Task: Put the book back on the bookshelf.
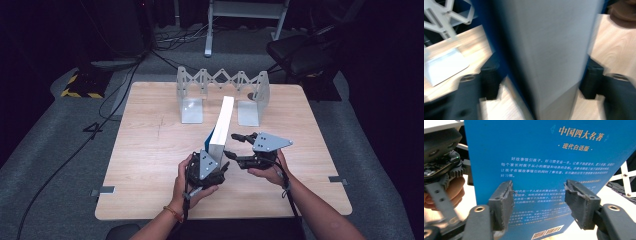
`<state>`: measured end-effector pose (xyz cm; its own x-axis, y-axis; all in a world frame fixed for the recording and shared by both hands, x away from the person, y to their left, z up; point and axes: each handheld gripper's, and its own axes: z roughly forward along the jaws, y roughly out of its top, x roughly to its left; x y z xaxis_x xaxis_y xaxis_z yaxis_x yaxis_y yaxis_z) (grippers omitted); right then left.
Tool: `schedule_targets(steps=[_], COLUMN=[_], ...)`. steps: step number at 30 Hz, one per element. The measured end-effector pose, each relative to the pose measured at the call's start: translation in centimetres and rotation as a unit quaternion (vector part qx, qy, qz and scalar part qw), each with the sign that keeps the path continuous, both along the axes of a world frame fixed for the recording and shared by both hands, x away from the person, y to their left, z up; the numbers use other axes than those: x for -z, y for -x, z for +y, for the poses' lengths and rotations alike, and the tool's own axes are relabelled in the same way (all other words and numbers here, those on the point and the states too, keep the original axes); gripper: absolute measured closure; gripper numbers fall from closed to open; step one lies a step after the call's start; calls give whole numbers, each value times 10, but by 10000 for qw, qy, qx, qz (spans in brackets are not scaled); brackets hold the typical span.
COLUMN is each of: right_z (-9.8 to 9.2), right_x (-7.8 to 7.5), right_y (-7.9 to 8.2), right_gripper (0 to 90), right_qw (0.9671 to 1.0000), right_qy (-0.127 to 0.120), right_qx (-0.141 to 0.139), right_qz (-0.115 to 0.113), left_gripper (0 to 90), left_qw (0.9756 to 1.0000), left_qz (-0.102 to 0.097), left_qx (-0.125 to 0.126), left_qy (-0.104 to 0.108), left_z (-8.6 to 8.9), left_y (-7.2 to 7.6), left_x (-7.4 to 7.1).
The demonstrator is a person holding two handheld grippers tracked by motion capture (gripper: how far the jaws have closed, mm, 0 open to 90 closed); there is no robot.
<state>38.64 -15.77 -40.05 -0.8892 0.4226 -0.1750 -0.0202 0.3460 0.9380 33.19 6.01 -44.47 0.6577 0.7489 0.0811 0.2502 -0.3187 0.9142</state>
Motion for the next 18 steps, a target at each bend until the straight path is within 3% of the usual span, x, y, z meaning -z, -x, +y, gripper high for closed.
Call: schedule_targets(steps=[4, 7, 13, 18], right_z=[-3, -6, -18, -40], right_x=[0, 4, 12, 18], right_y=[-4, -10, -21, -31], right_gripper=[374, 353, 335, 312], right_qw=[9997, 9991, 9977, 9957], right_qy=[27, -8, 158, 215], right_qx=[241, 405, 616, 775], right_qz=[-12, 130, 235, 457], left_gripper=[468, 585, 594, 590], left_qw=[9999, 9998, 9987, 9934], left_qz=[66, 99, 195, 339], left_qx=[98, 97, 448, 1082], left_qy=[97, 145, 126, 159], left_z=[7, 14, 23, 32], left_y=[-1, -1, -4, -5], left_x=[-1, -1, -2, -3])
